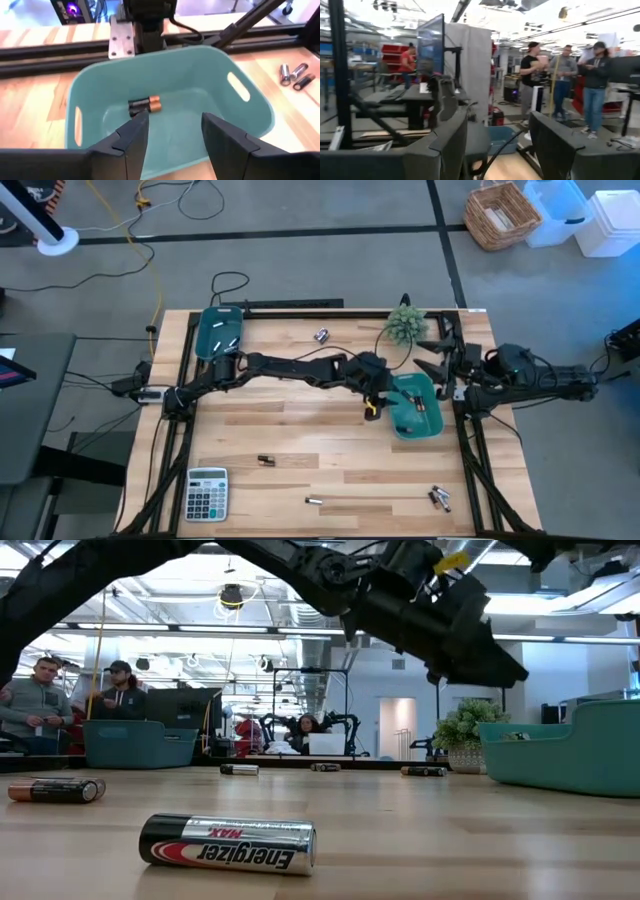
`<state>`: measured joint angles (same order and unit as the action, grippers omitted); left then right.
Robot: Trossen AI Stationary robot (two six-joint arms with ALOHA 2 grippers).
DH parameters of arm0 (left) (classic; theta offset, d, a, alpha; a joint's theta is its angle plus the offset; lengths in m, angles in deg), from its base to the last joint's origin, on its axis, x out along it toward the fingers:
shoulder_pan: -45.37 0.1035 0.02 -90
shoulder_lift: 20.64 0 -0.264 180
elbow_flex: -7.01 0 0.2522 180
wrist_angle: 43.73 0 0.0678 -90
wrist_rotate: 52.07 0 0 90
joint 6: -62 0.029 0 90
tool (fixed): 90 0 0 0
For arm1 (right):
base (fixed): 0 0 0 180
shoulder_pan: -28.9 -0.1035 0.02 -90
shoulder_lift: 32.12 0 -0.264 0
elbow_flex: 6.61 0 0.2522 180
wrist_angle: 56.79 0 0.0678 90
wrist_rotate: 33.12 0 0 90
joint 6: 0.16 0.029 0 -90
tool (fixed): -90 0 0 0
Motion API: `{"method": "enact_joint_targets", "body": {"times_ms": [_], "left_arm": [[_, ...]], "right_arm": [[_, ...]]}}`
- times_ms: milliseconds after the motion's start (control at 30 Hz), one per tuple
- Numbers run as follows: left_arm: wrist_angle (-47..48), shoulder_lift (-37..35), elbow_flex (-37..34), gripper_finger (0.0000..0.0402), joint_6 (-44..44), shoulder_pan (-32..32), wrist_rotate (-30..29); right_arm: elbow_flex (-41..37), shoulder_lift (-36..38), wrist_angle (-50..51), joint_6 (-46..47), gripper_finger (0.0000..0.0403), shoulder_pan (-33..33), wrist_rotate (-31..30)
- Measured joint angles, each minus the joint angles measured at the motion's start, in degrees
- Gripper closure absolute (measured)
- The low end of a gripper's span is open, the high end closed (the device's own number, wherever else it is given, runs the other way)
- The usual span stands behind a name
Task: Sort batteries
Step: Put the brown-block battery into the green bin
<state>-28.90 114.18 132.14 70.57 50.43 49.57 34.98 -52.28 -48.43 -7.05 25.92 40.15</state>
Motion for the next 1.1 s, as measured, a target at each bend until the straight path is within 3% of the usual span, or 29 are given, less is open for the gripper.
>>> {"method": "enact_joint_targets", "body": {"times_ms": [367,467,667,900,1100], "left_arm": [[-4.3,-2.9,-2.1,0.0265,-0.2,0.0,-1.0],[-8.8,-7.3,-8.9,0.0278,0.6,0.1,-4.1],[-23.4,-20.0,-28.9,0.0293,-1.5,0.7,-7.3],[-29.2,-34.2,-47.4,0.0294,-2.2,-0.3,-13.5],[-28.9,-45.0,-58.8,0.0294,-3.5,-0.6,-16.6]], "right_arm": [[1.1,-0.1,5.3,1.4,0.0175,-4.6,-0.4],[1.1,-0.3,5.7,2.3,0.0175,-4.6,-0.4],[1.1,-0.5,9.7,2.5,0.0175,-4.6,-0.4],[1.6,-4.2,11.9,4.7,0.0175,-5.2,0.3],[8.5,-14.7,17.9,6.6,0.0175,-8.5,0.4]]}}
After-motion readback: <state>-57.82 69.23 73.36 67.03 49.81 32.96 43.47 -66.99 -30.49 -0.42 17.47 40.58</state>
